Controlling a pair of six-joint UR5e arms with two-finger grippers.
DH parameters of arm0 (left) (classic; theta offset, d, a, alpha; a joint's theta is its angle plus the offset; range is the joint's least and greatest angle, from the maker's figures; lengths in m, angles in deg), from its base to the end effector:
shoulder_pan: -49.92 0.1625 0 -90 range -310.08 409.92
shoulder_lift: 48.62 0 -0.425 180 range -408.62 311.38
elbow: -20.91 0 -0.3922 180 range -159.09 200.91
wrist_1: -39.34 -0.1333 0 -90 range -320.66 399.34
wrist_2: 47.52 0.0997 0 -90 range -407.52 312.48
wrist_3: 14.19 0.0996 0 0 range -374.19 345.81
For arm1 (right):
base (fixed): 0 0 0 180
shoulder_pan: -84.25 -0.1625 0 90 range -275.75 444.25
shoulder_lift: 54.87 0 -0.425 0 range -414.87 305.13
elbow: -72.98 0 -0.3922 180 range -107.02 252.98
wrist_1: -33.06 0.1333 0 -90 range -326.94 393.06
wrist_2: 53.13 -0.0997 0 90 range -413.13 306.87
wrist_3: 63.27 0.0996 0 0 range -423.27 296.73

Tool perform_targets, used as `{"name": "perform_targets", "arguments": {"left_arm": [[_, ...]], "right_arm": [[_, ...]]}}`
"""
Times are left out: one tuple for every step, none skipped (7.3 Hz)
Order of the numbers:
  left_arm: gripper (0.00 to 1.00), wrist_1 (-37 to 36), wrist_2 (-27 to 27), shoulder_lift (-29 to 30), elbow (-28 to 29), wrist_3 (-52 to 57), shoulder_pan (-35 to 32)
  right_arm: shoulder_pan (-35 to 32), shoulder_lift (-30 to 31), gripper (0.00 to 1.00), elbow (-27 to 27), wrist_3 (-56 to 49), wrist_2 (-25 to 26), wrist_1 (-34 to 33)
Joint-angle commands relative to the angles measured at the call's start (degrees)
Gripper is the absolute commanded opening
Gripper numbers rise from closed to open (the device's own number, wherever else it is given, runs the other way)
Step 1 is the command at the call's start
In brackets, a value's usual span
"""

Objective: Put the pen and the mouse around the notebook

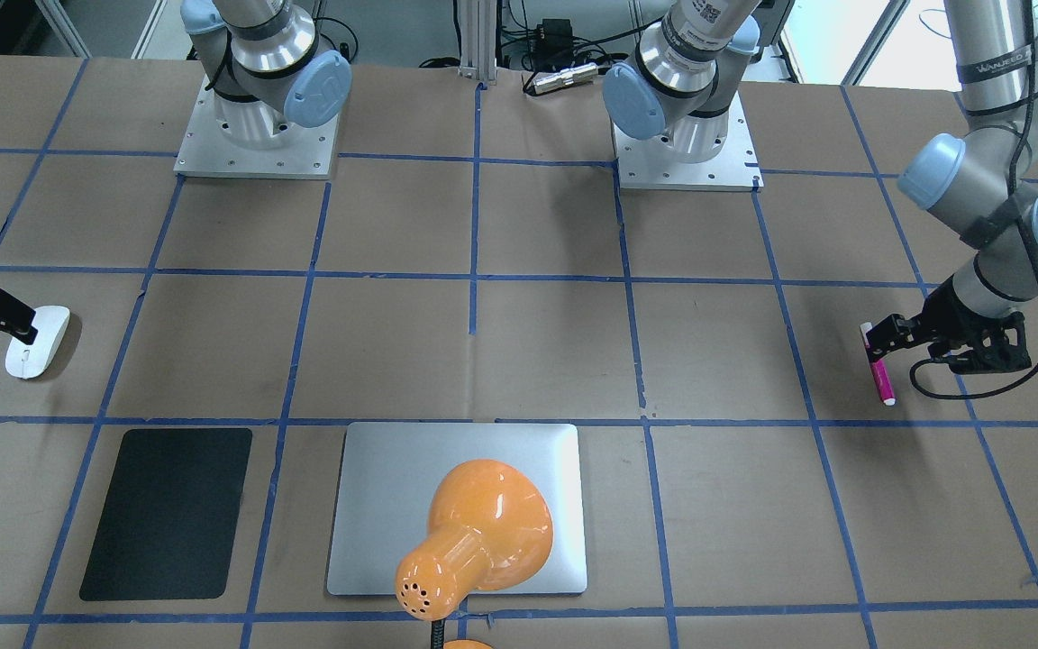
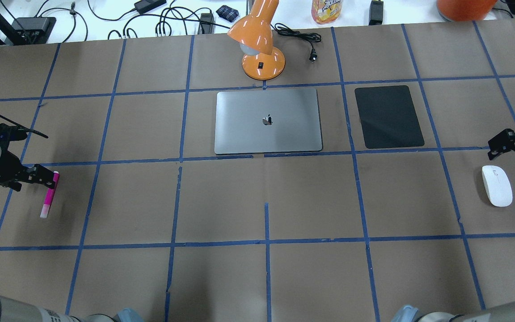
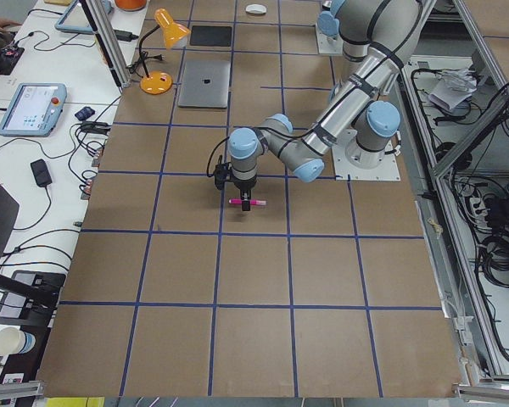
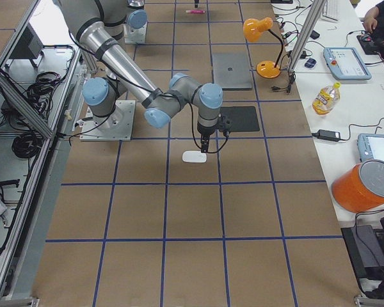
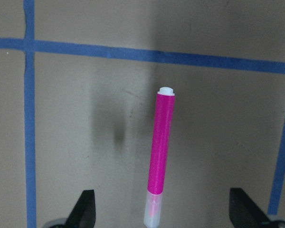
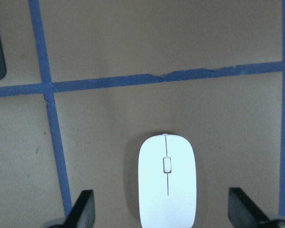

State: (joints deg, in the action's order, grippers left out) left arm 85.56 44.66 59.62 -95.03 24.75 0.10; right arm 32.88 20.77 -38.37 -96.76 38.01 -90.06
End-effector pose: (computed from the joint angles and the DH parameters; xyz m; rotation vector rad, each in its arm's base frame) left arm 0.2322 -0.4757 0.1926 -0.0335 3.1162 0.0461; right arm -0.2214 -0.4874 0.2413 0.1397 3.1270 0.0755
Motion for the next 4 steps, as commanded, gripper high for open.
{"name": "perform_targets", "arguments": {"left_arm": [[1.0,-1.2,-0.2,3.5,0.0,2.8,0.1],[0.97,-1.3,0.0,3.8,-0.1,2.5,0.1],[0.97,-1.4,0.1,3.7,-0.1,2.5,0.0],[0.93,-1.4,0.1,3.7,-0.1,2.5,0.1]], "right_arm": [[0.9,-2.8,1.0,-2.0,0.4,1.7,-1.2],[0.9,-2.8,0.98,-3.5,0.4,2.6,-3.0],[0.9,-3.3,0.98,-4.6,0.4,3.2,-4.8],[0.9,-4.0,0.98,-5.4,0.4,3.3,-6.4]]}}
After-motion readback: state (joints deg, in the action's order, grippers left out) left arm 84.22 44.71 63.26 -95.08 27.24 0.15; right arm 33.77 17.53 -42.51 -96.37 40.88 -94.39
